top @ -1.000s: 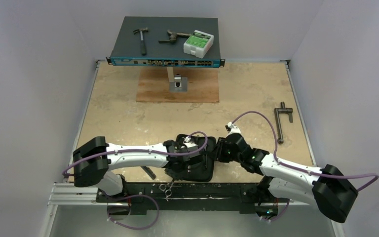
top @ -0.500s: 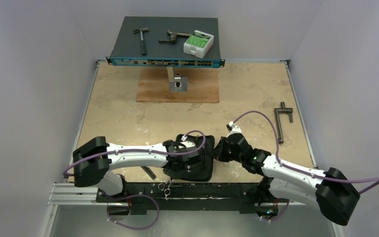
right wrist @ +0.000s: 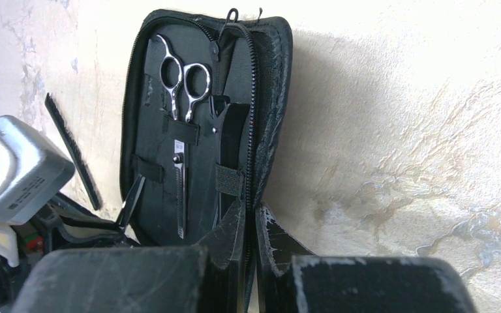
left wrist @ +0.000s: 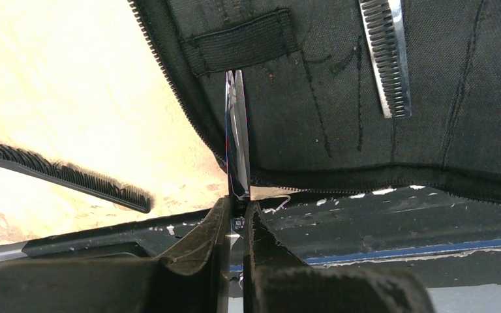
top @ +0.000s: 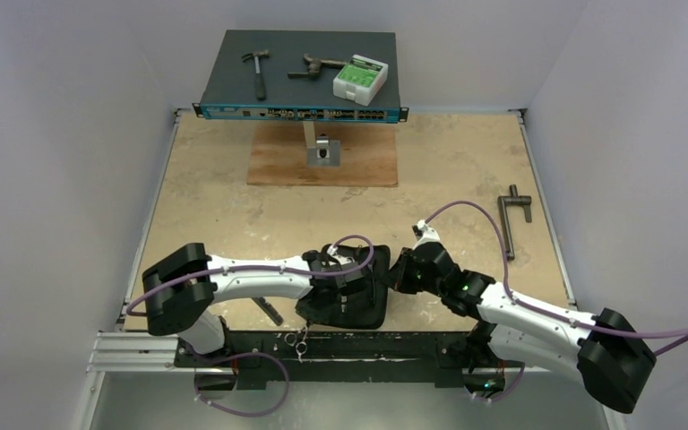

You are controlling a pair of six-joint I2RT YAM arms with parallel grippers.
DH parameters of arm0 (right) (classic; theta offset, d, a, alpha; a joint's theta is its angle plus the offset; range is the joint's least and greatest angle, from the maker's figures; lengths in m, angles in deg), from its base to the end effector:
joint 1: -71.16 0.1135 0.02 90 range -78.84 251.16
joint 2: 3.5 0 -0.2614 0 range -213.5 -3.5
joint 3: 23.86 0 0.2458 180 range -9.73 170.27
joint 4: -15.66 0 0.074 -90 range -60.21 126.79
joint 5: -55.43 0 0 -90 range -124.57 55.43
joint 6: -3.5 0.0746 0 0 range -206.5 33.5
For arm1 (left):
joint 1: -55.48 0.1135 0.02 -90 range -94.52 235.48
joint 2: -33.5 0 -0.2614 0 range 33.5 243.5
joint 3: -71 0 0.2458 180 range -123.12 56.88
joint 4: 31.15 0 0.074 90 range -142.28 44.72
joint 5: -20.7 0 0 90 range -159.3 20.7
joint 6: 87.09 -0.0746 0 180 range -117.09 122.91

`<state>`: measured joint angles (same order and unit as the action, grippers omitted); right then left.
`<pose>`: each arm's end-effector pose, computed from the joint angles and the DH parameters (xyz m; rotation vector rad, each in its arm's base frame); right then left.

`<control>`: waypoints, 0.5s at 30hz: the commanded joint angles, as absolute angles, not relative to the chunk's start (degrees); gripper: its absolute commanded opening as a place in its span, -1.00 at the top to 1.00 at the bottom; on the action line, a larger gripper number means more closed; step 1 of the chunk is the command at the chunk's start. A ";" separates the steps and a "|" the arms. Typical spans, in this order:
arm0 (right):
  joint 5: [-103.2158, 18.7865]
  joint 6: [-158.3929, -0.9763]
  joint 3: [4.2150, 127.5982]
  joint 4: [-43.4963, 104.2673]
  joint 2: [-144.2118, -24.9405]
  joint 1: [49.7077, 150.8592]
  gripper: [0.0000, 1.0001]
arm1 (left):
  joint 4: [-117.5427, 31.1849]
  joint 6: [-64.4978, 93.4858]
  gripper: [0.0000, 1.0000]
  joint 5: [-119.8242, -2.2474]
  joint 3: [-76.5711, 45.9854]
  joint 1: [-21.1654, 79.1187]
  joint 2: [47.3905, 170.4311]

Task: Sort the hair-cutting tools
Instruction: Place the scissors in the hairdressing tool bag.

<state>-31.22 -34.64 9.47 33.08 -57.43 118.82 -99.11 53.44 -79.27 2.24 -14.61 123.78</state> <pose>0.1468 0.1546 0.1469 0.1212 2.3786 0.8412 0.0977 -0.2319 0.1373 0.5057 2.9405 0.1171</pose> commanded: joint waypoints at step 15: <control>-31.49 -35.32 8.66 33.71 -54.18 118.87 1.00 | -98.81 55.42 1.00 -77.17 -4.82 -11.33 128.95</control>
